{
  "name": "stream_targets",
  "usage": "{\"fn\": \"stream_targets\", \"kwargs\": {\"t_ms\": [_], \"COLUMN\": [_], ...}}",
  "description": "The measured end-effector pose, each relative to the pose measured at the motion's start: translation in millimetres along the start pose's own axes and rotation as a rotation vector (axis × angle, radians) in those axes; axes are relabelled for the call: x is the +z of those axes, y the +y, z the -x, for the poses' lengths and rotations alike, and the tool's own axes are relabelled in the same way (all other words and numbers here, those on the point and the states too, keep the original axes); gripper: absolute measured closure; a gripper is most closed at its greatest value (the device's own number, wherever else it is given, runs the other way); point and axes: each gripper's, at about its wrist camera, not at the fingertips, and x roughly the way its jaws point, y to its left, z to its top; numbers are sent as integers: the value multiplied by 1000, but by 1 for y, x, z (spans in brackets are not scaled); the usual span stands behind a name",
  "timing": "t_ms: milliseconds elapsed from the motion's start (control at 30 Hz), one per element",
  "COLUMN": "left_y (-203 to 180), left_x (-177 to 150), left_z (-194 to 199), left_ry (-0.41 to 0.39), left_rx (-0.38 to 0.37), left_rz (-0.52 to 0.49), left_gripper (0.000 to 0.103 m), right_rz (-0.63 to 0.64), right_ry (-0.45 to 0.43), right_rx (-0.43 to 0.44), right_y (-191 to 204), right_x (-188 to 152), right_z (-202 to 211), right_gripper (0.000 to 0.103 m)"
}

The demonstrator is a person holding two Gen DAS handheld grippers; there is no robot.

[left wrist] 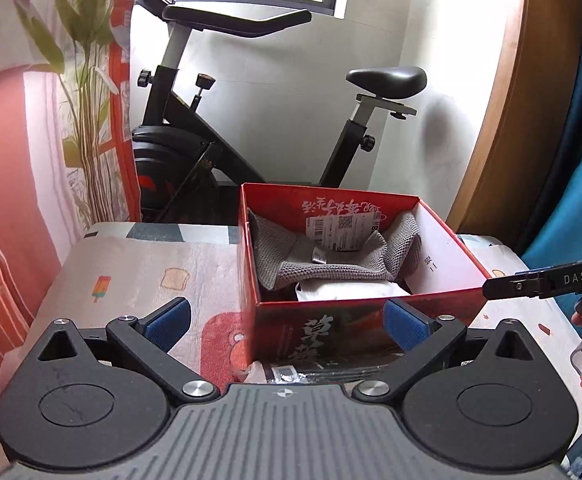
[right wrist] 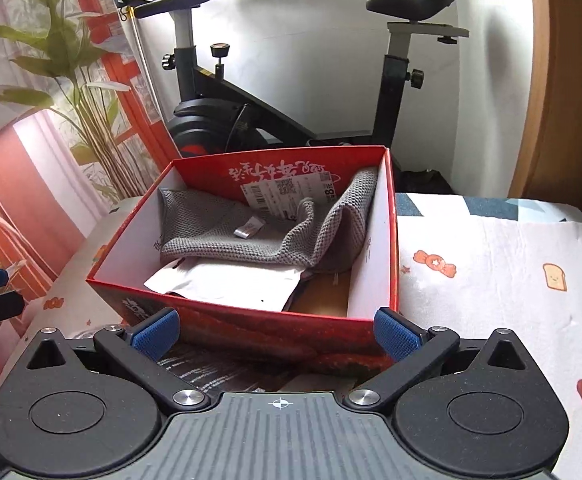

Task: Organize soft objects
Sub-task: 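Withdraw both open grippers and move them back to the pile, then position both grippers around the black mesh glove under the white bag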

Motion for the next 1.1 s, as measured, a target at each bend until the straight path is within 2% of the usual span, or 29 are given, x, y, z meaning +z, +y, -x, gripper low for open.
{"fn": "stream_targets", "kwargs": {"t_ms": [100,300,567,700,867,1100], "left_y": [6,11,7,2,5,1], "left_x": [-16,-49,-84,-102,-123,-138], "left_z": [7,18,18,14,5,-7], "left_ry": [-15,-57,-66,-41,-6,33], "left_rx": [3,21,44,57,39,36], "left_rz": [35,81,110,99,144,112], "left_gripper": [0,0,0,0,0,0], "right_rz": [-6,5,39,50,38,54], "right_ry": [-32,-157,-265,-263,-200,-117], "right_rx": [-12,-9,-24,-31,-20,8], "right_y": [-1,0,3,4,4,9], "right_x": [-16,-60,-120,-149,-181,-195], "right_z": [4,20,25,20,3,-22], "right_gripper": [0,0,0,0,7,20]}}
